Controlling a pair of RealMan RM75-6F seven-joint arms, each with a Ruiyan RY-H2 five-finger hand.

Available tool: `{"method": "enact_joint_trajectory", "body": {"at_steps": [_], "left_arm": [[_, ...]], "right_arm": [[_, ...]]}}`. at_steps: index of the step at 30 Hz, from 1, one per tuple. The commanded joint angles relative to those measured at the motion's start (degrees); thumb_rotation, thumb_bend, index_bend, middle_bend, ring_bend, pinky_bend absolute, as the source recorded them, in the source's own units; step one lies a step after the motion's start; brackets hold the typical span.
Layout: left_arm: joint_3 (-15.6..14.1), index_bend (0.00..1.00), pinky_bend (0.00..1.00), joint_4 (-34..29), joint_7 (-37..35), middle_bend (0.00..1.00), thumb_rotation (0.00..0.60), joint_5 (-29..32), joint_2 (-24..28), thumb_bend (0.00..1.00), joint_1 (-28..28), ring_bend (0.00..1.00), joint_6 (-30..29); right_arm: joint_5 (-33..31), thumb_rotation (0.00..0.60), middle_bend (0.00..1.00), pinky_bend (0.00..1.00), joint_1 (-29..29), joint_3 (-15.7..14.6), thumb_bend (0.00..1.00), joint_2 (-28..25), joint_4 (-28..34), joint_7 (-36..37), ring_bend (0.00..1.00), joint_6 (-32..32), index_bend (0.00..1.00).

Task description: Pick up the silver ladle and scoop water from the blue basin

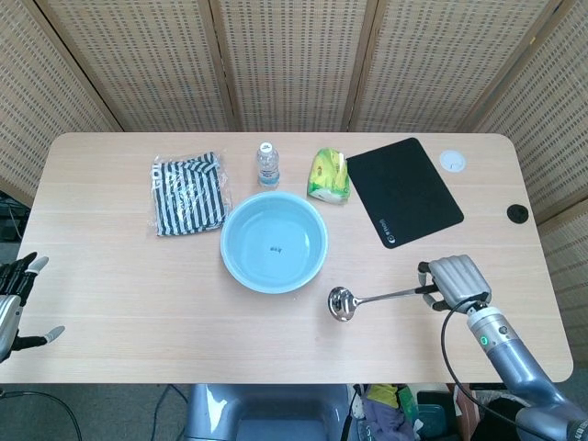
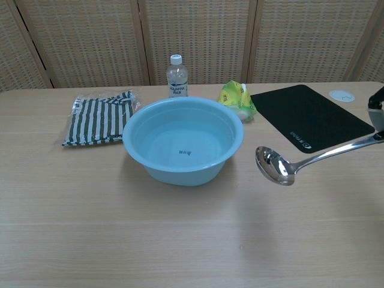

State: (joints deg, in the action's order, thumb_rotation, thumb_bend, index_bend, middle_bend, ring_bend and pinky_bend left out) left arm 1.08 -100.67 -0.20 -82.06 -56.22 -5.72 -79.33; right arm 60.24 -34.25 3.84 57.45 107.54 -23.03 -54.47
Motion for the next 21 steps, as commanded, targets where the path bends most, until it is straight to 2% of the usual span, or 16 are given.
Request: {"method": "enact_joint_trajectory", "body": {"at_steps": [1,8,11,15,18,21], "left_arm": [[0.14,0.0,0.0,0.09,-0.34,0.0,0.6,0.22,0.08,0.0,-0.11,0.0,0.16],[0.48,0.0,0.0,0.39,-0.76,0.0,0.6,1.08,0.15,0.0,-0.58,0.0,1.05],[0.73,0.0,0.0,0.65,-0.67,0.0,0.6,1.87,-0.05,0.0,-1.06,0.0,1.99],[1.2,0.0,0.0,1.24,-0.57,0.0,0.6,3.38,-0.39,0.0,-2.07,0.0,3.91],[1.36,0.0,0.0,1.41,-0.6,0.0,0.6,3.83,-0.43,0.0,-2.3,0.0,4.32],[1.6,0.0,0.0,1.92,-0.78,0.0,0.6,4.37,-0.62,0.0,-2.64,0.0,4.87]], "right_arm": [[-6.17,0.6,0.89,1.0,-3.8,3.01,0.75,-2.57,3.13,-4.39,0.9,0.81,0.79],[-20.74,0.6,0.89,1.0,-11.53,6.23,0.75,-4.7,6.27,-11.85,0.9,1.71,0.79],[-28.87,0.6,0.89,1.0,-16.54,7.38,0.75,-4.76,6.98,-16.33,0.9,0.94,0.79],[-41.24,0.6,0.89,1.0,-25.95,9.36,0.75,-1.09,5.48,-23.7,0.9,-1.77,0.79],[-45.76,0.6,0.89,1.0,-29.73,9.45,0.75,1.58,4.15,-27.17,0.9,-4.01,0.79],[-49.65,0.6,0.89,1.0,-34.63,9.2,0.75,6.96,0.47,-32.16,0.9,-6.59,0.79]]}}
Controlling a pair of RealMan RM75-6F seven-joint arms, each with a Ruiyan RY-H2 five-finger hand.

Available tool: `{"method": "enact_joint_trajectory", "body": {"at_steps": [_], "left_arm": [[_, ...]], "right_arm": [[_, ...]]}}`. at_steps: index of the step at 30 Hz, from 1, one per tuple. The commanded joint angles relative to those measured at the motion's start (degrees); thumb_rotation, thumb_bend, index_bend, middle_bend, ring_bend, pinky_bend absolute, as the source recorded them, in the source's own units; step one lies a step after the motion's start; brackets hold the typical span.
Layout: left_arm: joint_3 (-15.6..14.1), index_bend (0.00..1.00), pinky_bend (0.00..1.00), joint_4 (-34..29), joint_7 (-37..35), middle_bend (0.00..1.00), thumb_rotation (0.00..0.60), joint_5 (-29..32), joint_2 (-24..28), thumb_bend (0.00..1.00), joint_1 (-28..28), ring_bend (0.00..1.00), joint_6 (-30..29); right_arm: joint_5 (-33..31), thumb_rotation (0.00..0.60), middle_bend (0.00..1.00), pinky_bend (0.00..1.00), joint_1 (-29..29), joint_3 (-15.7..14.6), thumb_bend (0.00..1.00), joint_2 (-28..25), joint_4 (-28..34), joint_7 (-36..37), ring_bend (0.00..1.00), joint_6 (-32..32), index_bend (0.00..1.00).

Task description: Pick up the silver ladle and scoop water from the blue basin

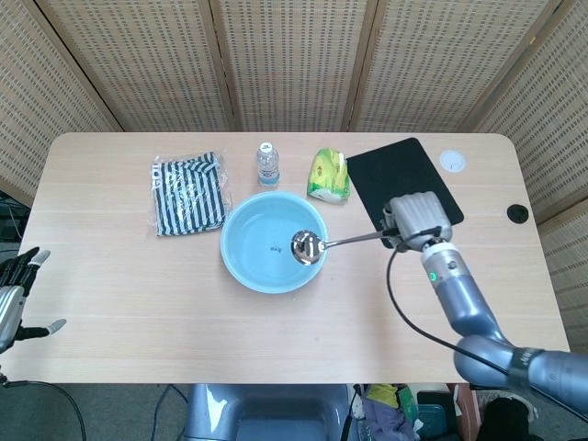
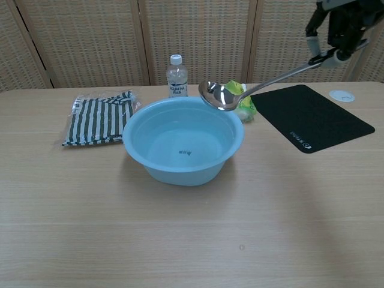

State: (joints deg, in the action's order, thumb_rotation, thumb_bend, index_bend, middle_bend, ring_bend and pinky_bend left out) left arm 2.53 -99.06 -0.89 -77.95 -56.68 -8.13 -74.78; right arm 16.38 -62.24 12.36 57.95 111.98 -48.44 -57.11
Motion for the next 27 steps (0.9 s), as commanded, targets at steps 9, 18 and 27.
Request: {"method": "enact_joint_trajectory", "body": {"at_steps": [9,18,27], "left_arm": [[0.65,0.0,0.0,1.67,-1.57,0.0,0.6,1.29,-0.36,0.0,-0.64,0.0,1.02],[0.82,0.0,0.0,2.0,-2.45,0.0,0.6,1.64,-0.14,0.0,-0.61,0.0,1.02],[1.01,0.0,0.0,2.45,-3.12,0.0,0.6,2.39,-0.01,0.0,-0.96,0.0,1.93]], "right_arm": [[-11.74,0.6,0.89,1.0,-15.14,0.16,0.75,23.19,-18.39,-15.57,0.9,-8.42,0.79],[-11.78,0.6,0.89,1.0,-17.94,0.07,0.75,31.26,-28.3,-19.74,0.9,-8.91,0.79],[-5.65,0.6,0.89,1.0,-17.03,-1.59,0.75,35.03,-34.77,-20.02,0.9,-9.89,0.79]]}}
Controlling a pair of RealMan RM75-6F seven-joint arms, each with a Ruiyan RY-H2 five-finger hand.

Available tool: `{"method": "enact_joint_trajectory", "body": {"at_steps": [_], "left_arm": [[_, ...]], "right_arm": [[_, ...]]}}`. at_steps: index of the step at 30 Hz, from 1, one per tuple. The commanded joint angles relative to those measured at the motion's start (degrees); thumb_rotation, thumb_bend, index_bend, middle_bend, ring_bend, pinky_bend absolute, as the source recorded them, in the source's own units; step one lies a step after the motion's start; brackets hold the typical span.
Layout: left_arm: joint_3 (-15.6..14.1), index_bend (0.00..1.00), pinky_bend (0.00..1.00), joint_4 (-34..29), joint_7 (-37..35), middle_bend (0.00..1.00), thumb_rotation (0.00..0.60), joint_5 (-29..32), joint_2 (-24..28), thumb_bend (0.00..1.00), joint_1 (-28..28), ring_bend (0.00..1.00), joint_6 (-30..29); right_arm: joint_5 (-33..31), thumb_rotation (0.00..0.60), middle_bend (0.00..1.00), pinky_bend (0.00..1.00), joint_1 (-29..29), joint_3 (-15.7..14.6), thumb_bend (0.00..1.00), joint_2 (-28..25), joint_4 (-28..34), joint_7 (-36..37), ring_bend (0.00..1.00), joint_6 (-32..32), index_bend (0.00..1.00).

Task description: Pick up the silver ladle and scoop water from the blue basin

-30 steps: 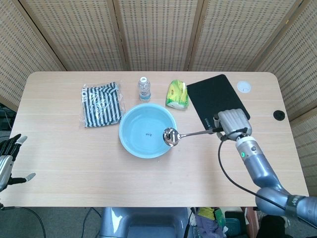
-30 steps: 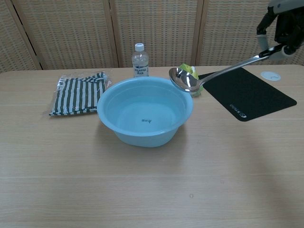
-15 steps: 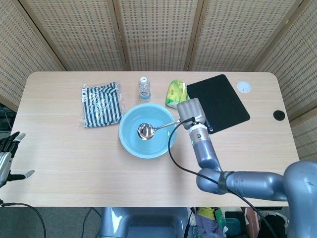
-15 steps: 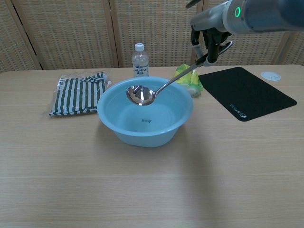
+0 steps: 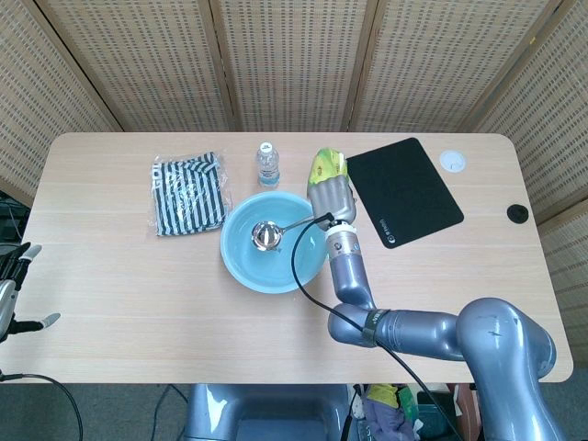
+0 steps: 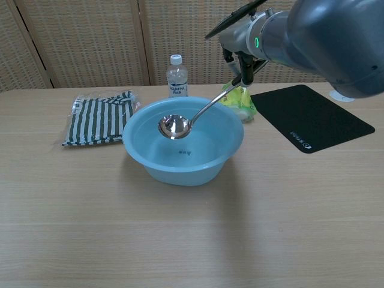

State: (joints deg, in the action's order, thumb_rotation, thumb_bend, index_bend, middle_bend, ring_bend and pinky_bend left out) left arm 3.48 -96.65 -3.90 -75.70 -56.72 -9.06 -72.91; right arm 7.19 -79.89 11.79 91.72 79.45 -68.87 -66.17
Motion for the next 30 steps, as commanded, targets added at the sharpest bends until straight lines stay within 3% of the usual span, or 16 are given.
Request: {"method": "enact_joint_trajectory", "body": {"at_steps": [1,6,8,11,23,30], "left_arm": [[0.06,0.0,0.0,0.09,-0.14,0.0,0.6,0.21,0.04,0.0,-0.04,0.0,0.12],[0.14,0.0,0.0,0.1,-0.66,0.0,0.6,0.17,-0.02,0.0,-0.13,0.0,0.23],[0.13,0.0,0.0,0.25,-1.2,0.0,0.6,0.21,0.07,0.0,-0.23,0.0,0.57],[0.15,0.0,0.0,0.33,-1.38,0.0,0.6,0.11,0.13,0.0,-0.15,0.0,0.34],[0.13,0.0,0.0,0.56,-1.85,0.0,0.6,0.15,0.24,0.0,-0.27,0.0,0.63],[0.19,0.0,0.0,1.0,-2.83,0.0,0.6,0.33,0.48,0.0,-0.45,0.0,1.21]], "right_arm": [[5.29,0.6,0.89,1.0,0.97,-1.24,0.75,1.76,-3.14,1.2,0.9,-1.26,0.79],[15.31,0.6,0.9,1.0,2.94,-3.95,0.75,4.5,-8.2,5.2,0.9,-3.1,0.79],[20.97,0.6,0.9,1.0,4.11,-7.11,0.75,6.13,-11.38,5.68,0.9,-3.08,0.79],[25.47,0.6,0.9,1.0,5.48,-8.07,0.75,8.32,-14.82,6.98,0.9,-3.06,0.79],[32.34,0.6,0.91,1.0,8.14,-9.38,0.75,13.74,-22.79,-0.52,0.9,-0.91,0.79],[39.13,0.6,0.92,1.0,9.68,-12.83,0.75,12.68,-22.47,-4.32,0.9,1.34,0.79]]}}
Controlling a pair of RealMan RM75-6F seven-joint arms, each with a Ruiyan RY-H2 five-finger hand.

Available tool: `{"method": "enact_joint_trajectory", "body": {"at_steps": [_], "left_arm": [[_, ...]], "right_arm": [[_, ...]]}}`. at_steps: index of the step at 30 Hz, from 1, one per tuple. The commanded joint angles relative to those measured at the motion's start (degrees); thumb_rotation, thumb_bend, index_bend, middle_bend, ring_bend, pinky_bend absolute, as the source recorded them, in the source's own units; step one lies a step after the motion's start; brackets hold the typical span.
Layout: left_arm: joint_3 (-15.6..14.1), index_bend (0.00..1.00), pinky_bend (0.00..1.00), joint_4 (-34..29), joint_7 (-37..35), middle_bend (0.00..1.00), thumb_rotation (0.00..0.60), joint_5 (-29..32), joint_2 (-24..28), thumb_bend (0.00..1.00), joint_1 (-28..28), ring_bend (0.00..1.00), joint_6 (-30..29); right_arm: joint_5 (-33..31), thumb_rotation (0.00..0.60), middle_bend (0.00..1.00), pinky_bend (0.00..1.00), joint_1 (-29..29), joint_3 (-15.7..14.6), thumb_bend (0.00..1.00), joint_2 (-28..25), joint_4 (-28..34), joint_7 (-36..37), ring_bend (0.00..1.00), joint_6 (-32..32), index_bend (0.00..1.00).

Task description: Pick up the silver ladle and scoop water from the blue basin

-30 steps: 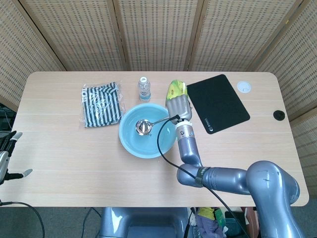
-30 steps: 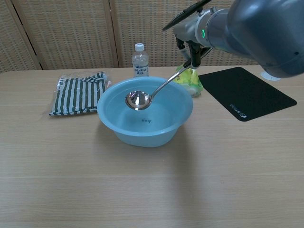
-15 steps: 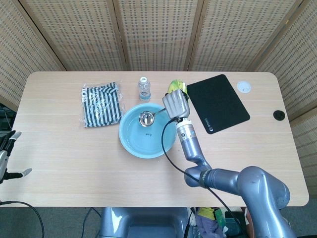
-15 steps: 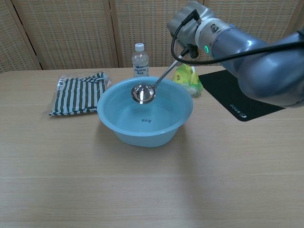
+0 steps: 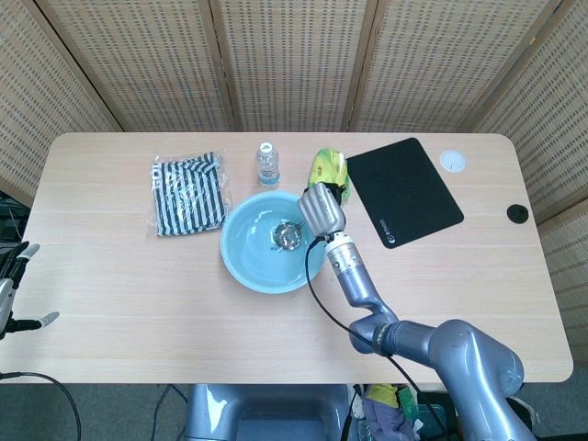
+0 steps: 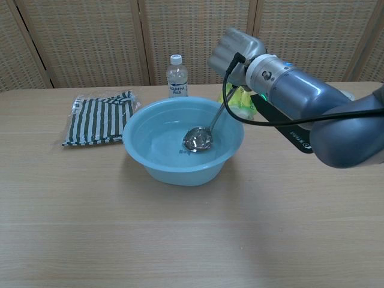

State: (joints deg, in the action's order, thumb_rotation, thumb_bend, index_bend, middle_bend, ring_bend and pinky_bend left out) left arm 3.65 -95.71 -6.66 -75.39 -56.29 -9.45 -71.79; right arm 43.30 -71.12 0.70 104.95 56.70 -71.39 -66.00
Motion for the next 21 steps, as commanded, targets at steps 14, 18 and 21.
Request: {"method": "enact_joint_trajectory", "body": {"at_steps": [14,18,21], "left_arm": [[-0.25,0.0,0.0,-0.31,1.29,0.0,0.6,0.09,-0.33,0.0,-0.2,0.0,0.24],[-0.28,0.0,0.0,-0.48,1.51,0.0,0.6,0.17,-0.33,0.0,-0.24,0.0,0.31],[-0.28,0.0,0.0,-0.51,1.47,0.0,0.6,0.28,-0.3,0.0,-0.24,0.0,0.37]], "right_arm": [[4.25,0.6,0.92,1.0,1.48,-0.92,0.75,-7.36,12.89,-6.34,0.9,7.56,0.8],[-5.17,0.6,0.92,1.0,1.71,3.3,0.75,-9.31,20.26,-9.21,0.9,6.87,0.8],[-13.86,0.6,0.92,1.0,1.71,7.63,0.75,-10.46,25.09,-9.38,0.9,5.21,0.8]]}}
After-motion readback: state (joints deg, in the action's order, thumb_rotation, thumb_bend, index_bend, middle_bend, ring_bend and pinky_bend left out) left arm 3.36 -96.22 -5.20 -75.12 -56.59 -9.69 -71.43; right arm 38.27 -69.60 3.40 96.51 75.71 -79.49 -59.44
